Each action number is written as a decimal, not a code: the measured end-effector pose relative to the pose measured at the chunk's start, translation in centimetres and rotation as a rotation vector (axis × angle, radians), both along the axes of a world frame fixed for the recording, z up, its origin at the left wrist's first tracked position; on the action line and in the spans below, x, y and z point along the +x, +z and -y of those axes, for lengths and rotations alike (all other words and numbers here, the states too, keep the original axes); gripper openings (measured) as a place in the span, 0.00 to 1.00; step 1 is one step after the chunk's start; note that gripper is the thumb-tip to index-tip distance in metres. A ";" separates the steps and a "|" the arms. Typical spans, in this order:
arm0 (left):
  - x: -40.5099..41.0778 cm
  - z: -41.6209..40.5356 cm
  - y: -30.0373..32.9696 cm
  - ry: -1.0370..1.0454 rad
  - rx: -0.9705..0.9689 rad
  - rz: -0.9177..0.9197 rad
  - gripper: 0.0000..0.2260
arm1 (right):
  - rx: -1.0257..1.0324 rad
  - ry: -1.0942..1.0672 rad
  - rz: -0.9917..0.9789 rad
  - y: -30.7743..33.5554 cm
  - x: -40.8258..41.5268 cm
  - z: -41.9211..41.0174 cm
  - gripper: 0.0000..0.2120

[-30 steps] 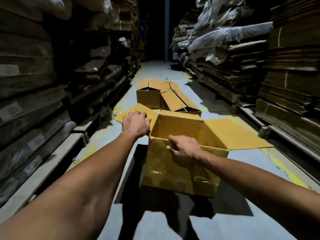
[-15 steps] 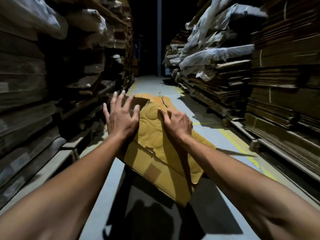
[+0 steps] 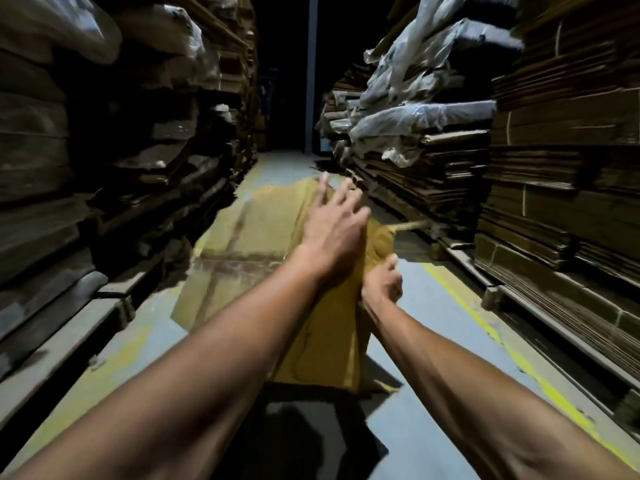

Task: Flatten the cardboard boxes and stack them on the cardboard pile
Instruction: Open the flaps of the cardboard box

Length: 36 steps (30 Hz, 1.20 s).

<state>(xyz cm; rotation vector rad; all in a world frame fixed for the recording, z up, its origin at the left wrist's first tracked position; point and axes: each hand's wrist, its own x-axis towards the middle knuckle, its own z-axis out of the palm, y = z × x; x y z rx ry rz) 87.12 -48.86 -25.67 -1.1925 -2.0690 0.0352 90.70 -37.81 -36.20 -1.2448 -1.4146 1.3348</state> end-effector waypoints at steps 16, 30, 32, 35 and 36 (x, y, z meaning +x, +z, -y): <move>3.9 -0.9 -12.4 -0.396 0.211 0.192 0.09 | -0.226 -0.109 -0.060 -6.3 2.3 -5.6 0.28; 8.0 -1.2 -18.8 0.069 -0.050 1.420 0.23 | -0.364 -0.051 -0.239 -4.3 -1.9 -4.1 0.32; 8.1 -0.4 -18.5 0.163 -0.114 1.254 0.24 | -0.333 0.102 -0.308 -3.9 -1.5 -3.5 0.24; 7.8 1.4 -18.0 0.291 -0.189 1.227 0.37 | -0.336 0.190 -0.420 -2.9 -0.8 -2.4 0.25; 7.6 2.4 -17.9 0.321 -0.285 1.115 0.38 | -0.357 0.182 -0.380 -2.2 -1.6 -2.4 0.25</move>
